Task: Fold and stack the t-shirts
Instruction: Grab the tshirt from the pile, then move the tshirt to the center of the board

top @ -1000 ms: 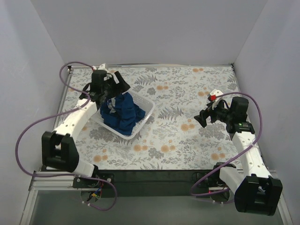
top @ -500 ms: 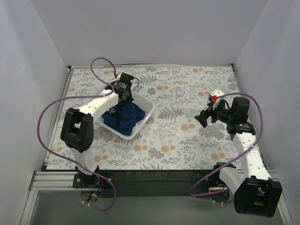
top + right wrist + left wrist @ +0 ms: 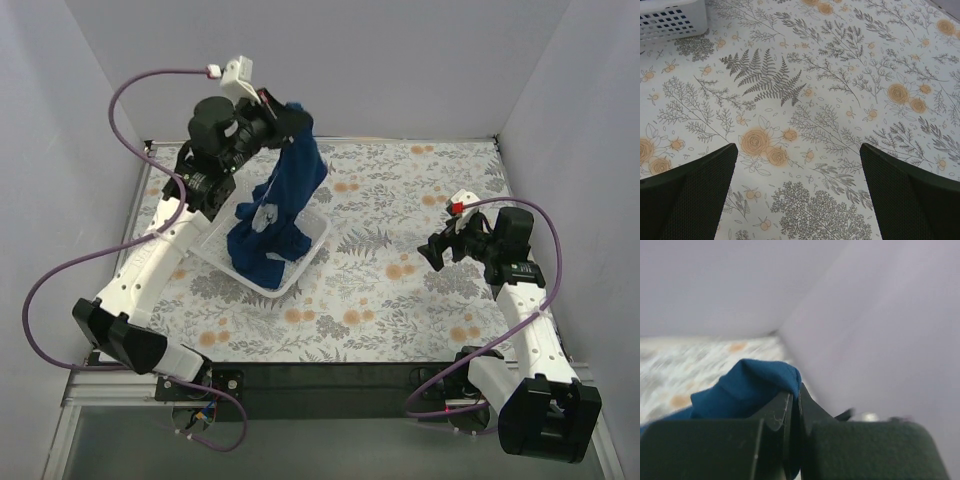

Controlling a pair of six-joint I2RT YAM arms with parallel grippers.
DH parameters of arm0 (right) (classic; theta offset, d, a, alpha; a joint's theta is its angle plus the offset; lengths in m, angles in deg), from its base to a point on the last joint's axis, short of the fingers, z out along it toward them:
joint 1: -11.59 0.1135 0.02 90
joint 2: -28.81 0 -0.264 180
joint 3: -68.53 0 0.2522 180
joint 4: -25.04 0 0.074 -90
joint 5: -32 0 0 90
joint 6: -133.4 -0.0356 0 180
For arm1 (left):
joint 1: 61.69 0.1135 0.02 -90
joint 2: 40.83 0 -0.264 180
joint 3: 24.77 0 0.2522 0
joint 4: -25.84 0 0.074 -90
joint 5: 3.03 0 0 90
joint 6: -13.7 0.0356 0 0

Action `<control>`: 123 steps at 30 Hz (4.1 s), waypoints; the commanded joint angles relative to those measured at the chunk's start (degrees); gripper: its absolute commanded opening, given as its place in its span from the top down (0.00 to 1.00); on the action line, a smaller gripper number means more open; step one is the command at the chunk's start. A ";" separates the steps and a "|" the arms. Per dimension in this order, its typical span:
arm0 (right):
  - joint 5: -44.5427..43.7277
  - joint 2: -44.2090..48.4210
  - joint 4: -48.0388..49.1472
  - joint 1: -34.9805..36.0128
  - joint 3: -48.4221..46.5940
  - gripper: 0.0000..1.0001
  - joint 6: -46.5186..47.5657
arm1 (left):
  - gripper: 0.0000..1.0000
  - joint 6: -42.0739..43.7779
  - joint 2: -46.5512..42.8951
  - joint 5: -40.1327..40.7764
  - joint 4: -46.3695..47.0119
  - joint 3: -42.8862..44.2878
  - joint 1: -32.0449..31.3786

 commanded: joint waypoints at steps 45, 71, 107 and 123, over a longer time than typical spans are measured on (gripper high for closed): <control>-21.43 -1.22 7.31 -5.36 0.09 0.02 -11.93 | 0.30 -2.23 8.94 2.82 6.54 2.80 -14.36; -4.37 -3.42 2.92 -5.36 0.18 0.02 -5.52 | 0.16 -21.13 15.21 17.59 -15.70 -11.92 1.29; -2.45 -2.19 2.66 -5.09 -0.17 0.02 -7.19 | 1.00 48.42 28.86 18.13 4.12 -10.43 20.36; 2.47 -3.15 0.99 -5.18 -0.26 0.02 -5.17 | 0.39 42.45 29.52 23.41 1.84 1.74 21.42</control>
